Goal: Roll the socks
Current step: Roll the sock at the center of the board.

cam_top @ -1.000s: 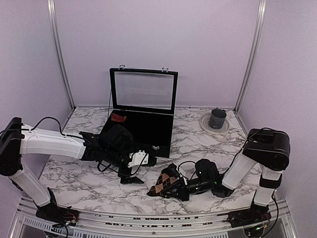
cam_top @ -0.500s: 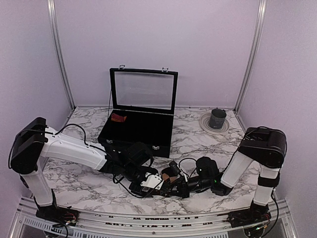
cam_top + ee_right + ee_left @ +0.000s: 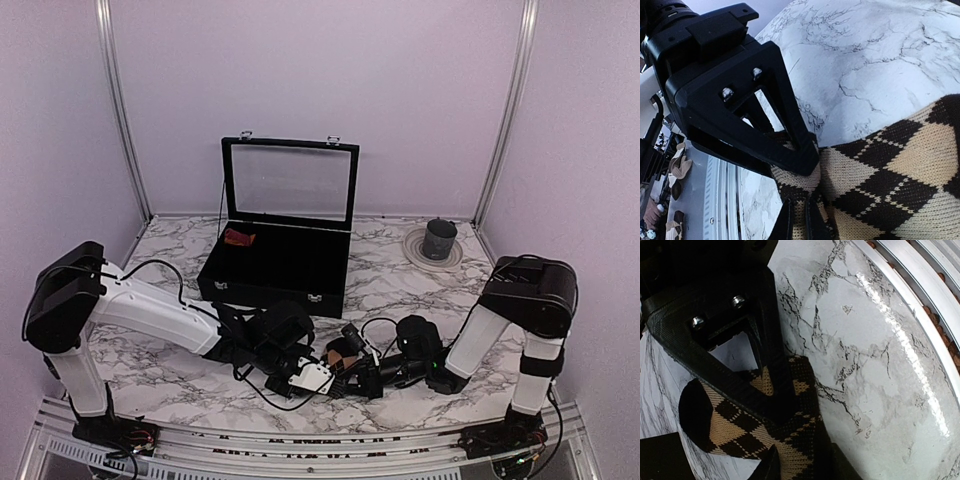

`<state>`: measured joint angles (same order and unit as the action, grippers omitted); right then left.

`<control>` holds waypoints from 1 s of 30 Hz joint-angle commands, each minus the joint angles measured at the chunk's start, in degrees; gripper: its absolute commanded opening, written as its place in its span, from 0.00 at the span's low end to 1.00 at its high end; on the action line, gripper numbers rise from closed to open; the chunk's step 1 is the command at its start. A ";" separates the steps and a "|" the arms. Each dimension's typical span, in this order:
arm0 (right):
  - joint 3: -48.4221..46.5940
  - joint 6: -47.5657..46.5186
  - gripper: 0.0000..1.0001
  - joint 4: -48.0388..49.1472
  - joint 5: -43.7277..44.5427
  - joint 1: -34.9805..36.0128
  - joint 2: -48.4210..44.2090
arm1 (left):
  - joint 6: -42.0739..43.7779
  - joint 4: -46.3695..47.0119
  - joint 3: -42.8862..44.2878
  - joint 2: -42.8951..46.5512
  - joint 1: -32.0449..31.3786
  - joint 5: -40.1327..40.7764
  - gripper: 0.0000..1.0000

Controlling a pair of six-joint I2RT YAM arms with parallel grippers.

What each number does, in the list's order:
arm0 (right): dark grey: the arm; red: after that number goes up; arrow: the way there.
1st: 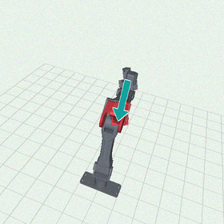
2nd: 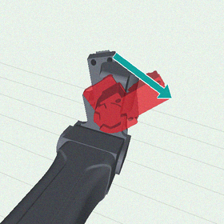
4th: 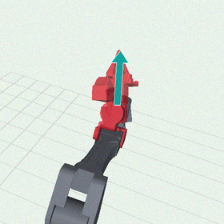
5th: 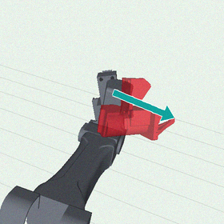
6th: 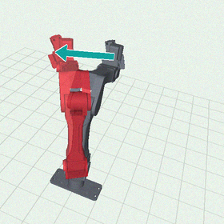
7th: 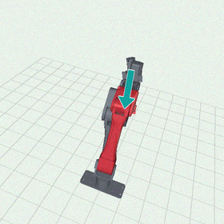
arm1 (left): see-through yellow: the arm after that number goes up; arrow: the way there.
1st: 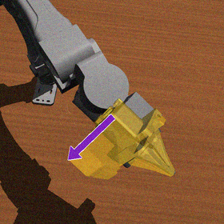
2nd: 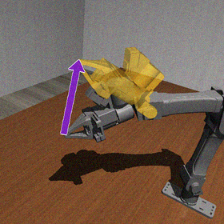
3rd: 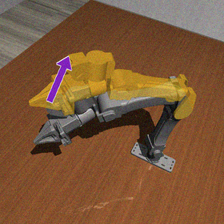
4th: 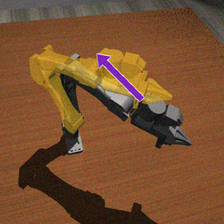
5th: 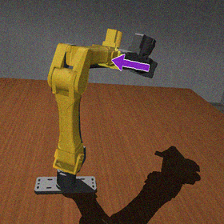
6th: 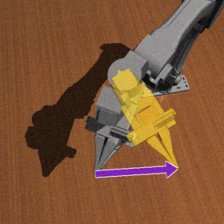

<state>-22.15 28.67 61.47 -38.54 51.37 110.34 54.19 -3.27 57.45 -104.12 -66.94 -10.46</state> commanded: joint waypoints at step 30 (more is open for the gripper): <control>6.28 -5.99 0.99 -27.01 63.31 5.51 -29.96 | -20.76 -44.90 22.85 -18.86 11.84 -25.62 0.00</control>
<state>-14.74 12.32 39.94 20.84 60.66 79.00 33.80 -40.23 78.32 -117.45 -55.64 -35.46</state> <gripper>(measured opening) 0.833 0.060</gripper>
